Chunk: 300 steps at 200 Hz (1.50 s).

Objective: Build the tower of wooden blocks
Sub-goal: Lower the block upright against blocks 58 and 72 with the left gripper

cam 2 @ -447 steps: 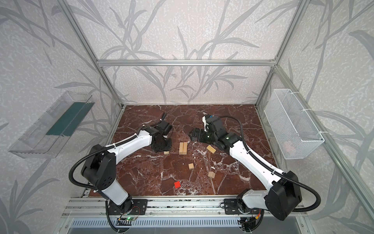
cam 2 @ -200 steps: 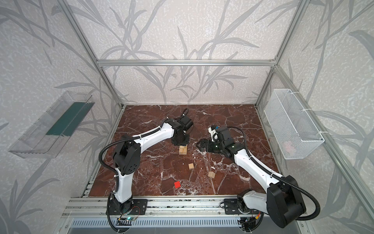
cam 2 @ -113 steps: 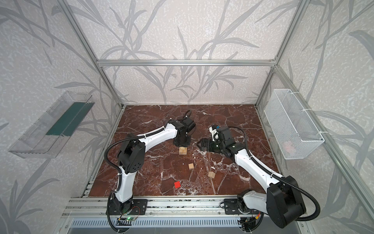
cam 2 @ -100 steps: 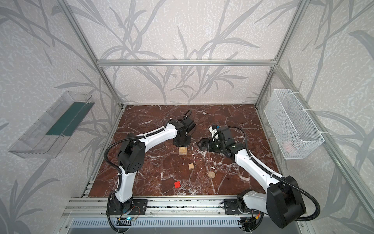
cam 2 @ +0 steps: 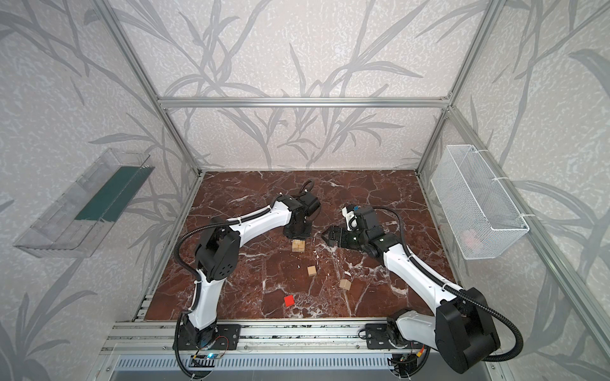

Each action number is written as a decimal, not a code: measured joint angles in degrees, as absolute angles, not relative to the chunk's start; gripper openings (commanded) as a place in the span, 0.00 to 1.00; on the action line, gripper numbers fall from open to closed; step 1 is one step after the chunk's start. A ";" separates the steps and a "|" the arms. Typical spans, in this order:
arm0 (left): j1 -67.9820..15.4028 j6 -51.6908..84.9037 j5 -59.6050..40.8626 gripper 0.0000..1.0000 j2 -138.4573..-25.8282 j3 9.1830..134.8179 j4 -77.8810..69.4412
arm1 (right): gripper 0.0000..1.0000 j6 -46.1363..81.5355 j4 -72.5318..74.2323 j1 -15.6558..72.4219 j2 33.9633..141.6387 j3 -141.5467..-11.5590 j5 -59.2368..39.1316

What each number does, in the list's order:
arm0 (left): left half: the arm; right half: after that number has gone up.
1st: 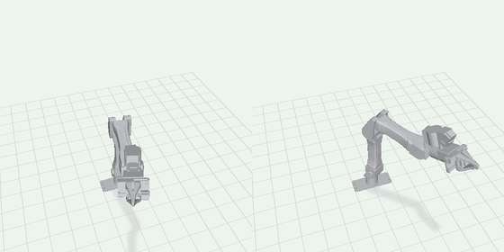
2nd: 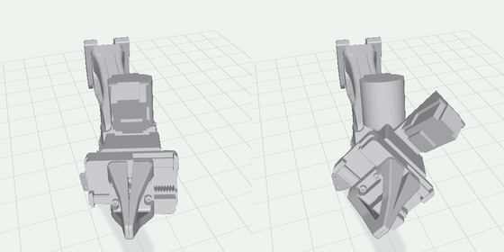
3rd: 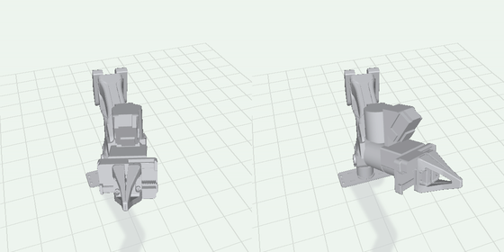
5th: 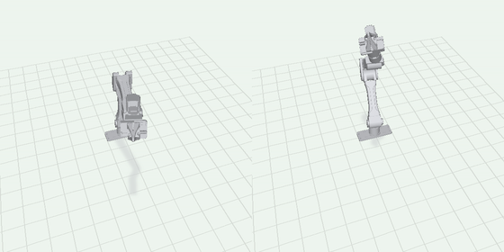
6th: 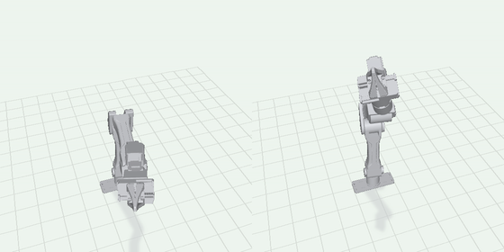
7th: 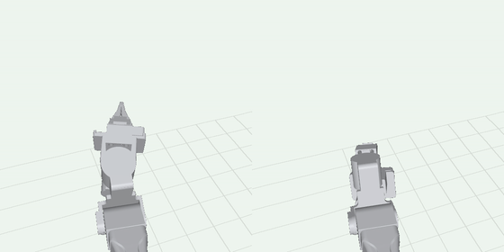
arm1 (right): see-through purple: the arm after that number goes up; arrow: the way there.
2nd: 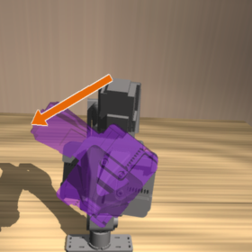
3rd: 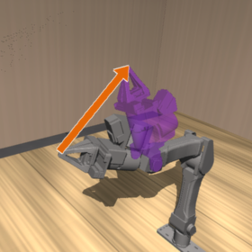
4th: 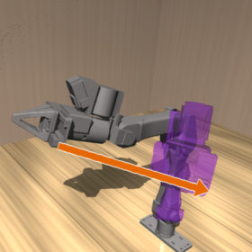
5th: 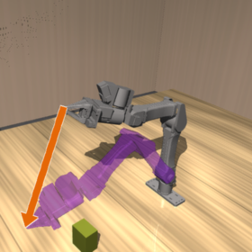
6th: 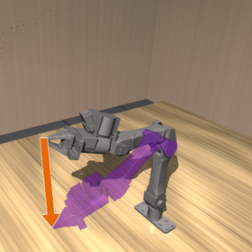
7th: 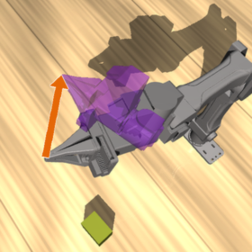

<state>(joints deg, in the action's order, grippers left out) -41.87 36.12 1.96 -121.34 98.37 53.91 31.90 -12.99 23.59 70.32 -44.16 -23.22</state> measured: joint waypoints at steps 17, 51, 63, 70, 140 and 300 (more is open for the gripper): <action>-41.95 36.12 2.04 0.13 -121.40 98.39 53.98 | 0.99 31.90 -12.99 23.57 70.30 -44.16 -23.22; -41.95 36.14 2.83 0.16 -121.40 98.41 54.28 | 0.99 31.92 -12.91 23.49 70.04 -44.10 -23.22; -41.95 36.16 3.05 0.17 -121.40 98.41 54.48 | 0.99 31.94 -12.78 23.40 70.02 -44.05 -23.27; -41.95 36.18 3.11 0.18 -121.40 98.41 54.52 | 0.99 31.94 -12.71 23.33 70.02 -44.05 -23.29; -41.95 36.25 3.07 0.23 -121.40 98.41 54.59 | 0.99 32.14 -12.64 23.07 70.02 -43.94 -23.33; -41.95 37.12 2.92 0.34 -121.97 98.41 54.59 | 0.99 32.99 -11.84 22.76 70.02 -43.48 -23.75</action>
<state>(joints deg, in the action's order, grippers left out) -41.95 37.12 2.92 -121.97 98.41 54.59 32.99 -11.84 22.76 70.02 -43.48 -23.75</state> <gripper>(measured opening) 0.342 0.990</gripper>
